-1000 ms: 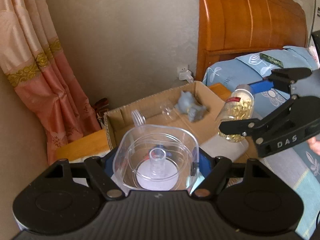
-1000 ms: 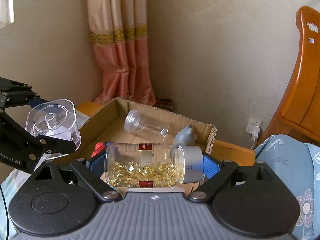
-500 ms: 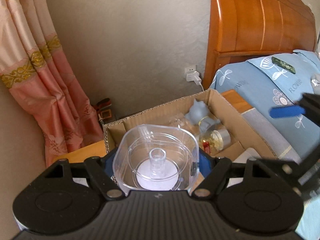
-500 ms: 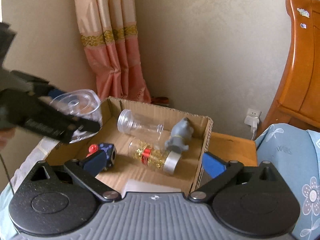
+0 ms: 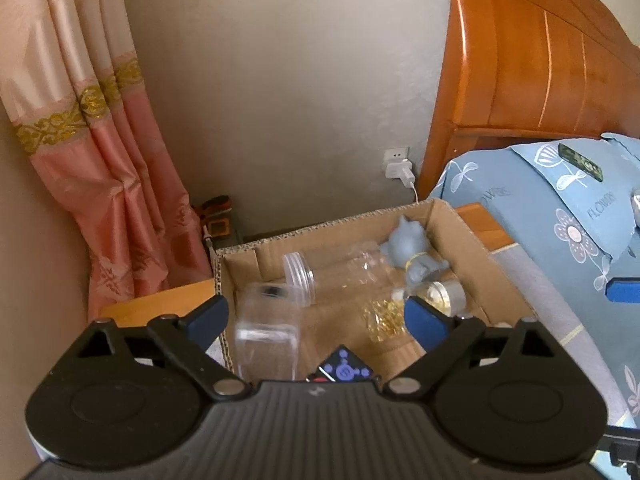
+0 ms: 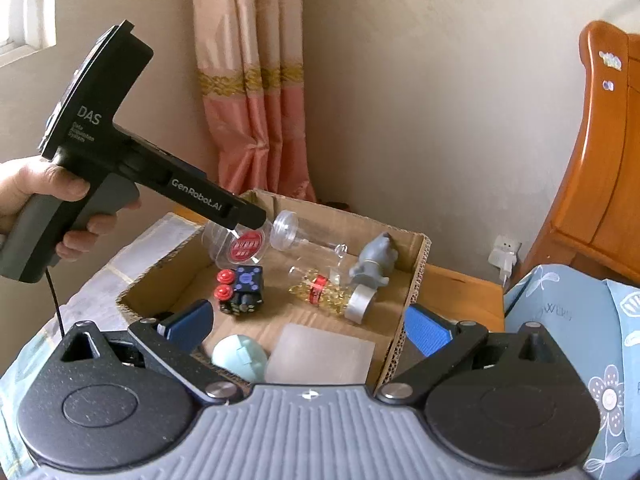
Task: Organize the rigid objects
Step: 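Withdraw both tools from the box back over the remaining items, then lower the right tool onto the red S.L toy train and grasp it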
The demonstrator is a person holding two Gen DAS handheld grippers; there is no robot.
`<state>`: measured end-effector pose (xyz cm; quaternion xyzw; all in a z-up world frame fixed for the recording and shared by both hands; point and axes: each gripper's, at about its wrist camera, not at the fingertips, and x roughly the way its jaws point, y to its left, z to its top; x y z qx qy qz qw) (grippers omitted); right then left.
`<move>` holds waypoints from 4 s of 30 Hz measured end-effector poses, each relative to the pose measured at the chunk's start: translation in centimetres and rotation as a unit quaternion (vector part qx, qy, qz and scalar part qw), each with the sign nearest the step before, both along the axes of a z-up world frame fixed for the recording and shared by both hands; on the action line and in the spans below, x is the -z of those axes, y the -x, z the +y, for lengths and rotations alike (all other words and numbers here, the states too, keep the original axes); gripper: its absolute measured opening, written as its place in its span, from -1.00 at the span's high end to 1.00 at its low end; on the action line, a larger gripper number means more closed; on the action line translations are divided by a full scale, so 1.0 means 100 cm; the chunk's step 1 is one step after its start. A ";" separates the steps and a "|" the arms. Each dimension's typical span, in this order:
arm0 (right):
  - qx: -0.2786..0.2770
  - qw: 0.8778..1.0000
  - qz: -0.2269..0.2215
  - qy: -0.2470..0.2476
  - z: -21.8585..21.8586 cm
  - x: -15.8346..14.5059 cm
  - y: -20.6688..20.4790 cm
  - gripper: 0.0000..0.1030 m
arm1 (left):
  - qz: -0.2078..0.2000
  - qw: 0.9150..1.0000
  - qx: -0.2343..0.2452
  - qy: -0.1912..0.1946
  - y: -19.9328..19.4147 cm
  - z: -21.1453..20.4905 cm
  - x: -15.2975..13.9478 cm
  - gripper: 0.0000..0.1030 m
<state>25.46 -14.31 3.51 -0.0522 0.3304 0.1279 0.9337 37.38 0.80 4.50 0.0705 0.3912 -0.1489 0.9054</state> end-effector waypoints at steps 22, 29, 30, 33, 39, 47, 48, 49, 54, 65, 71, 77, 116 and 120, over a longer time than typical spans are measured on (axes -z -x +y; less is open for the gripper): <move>0.070 0.992 0.056 -0.087 0.006 0.054 0.070 -1.00 | -0.003 0.998 -0.062 0.010 0.146 0.024 0.025 -0.91; 0.094 0.988 0.098 -0.068 0.019 0.098 0.071 -1.00 | 0.028 0.994 -0.107 -0.007 0.173 0.035 0.080 -0.91; 0.094 0.988 0.101 -0.065 0.021 0.102 0.070 -1.00 | 0.029 0.993 -0.115 -0.018 0.176 0.036 0.087 -0.91; 0.089 0.989 0.099 -0.071 0.028 0.111 0.068 -1.00 | 0.039 0.989 -0.136 -0.035 0.181 0.039 0.107 -0.91; 0.086 0.991 0.090 -0.056 0.047 0.119 0.053 -1.00 | 0.057 0.985 -0.157 -0.031 0.181 0.049 0.127 -0.96; 0.098 0.991 0.080 -0.045 0.073 0.132 0.021 -1.00 | 0.059 0.984 -0.165 0.000 0.181 0.060 0.130 -0.99; 0.102 0.991 0.079 -0.044 0.076 0.134 0.019 -1.00 | 0.058 0.985 -0.165 0.000 0.183 0.059 0.130 -0.99; 0.104 0.990 0.079 -0.043 0.078 0.136 0.017 -1.00 | 0.056 0.985 -0.165 0.001 0.183 0.059 0.130 -0.99; 0.127 0.988 0.075 -0.036 0.069 0.142 0.017 -1.00 | 0.052 0.985 -0.163 0.002 0.179 0.061 0.131 -0.99; 0.167 0.984 0.056 0.009 0.035 0.150 0.038 -1.00 | 0.047 0.985 -0.164 0.003 0.167 0.054 0.130 -0.99; 0.148 0.988 0.033 0.008 0.032 0.153 0.044 -1.00 | 0.044 0.985 -0.167 0.004 0.157 0.058 0.131 -0.99; 0.143 0.989 0.029 0.007 0.029 0.153 0.047 -1.00 | 0.041 0.986 -0.162 0.001 0.157 0.066 0.132 -0.99; 0.072 0.997 0.029 0.008 0.043 0.153 0.048 -1.00 | 0.015 0.983 -0.180 0.032 0.144 0.049 0.131 -0.73; 0.053 0.998 0.029 0.011 0.051 0.152 0.042 -0.99 | 0.016 0.983 -0.180 0.036 0.142 0.054 0.130 -0.68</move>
